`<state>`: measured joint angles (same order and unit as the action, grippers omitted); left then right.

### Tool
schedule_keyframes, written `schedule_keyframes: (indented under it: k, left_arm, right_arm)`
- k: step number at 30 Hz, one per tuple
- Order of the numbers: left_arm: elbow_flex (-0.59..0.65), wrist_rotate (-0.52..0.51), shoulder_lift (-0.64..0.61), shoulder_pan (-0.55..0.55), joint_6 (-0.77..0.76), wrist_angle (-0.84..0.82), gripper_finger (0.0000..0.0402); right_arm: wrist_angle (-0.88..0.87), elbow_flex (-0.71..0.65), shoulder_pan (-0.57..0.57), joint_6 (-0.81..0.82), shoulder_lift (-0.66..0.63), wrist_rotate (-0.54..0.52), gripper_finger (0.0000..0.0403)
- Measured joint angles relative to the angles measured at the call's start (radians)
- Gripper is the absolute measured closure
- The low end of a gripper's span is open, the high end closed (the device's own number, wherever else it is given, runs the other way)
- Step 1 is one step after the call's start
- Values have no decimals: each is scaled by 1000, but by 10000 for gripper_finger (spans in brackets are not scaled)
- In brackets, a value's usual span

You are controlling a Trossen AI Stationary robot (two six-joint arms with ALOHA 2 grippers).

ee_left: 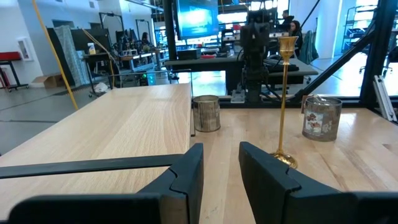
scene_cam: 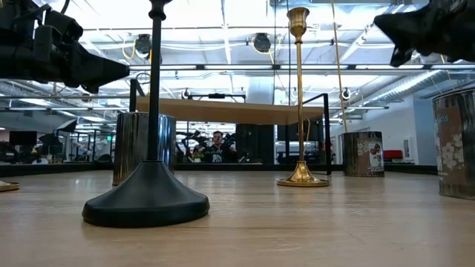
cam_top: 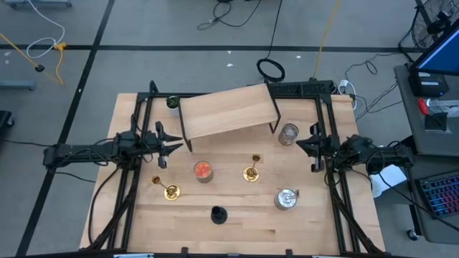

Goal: Pick & Place candle stick holders
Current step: Put the right gold candle holder on the shelf

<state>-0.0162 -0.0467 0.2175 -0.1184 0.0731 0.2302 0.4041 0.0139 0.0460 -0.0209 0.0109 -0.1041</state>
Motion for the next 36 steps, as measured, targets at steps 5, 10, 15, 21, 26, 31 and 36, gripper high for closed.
schedule_keyframes:
  k: [5, 10, 15, 21, 26, 31, 36]
  left_arm:
    - [0, -1, 0, 0, 0, 16, 293]
    - [0, -21, 0, 0, 1, 60, 293]
    - [0, -51, 0, 0, -4, 72, 293]
    - [0, -33, 5, 0, -5, 111, 293]
    - [0, -32, 5, 1, 7, 109, 293]
    - [0, -32, 5, 1, 8, 120, 293]
    - [0, 1, 5, 1, 15, 147, 293]
  right_arm:
    - [102, 0, 0, -1, 0, 0, 399]
    - [135, 0, 0, -27, 0, -8, 399]
    - [97, 0, 0, -74, 4, -126, 399]
    - [102, 0, 0, -245, 9, -127, 399]
    - [178, 0, 0, -238, 62, 16, 389]
    - [226, 0, 0, -216, 176, 28, 333]
    - [381, 1, 0, -130, 367, 67, 264]
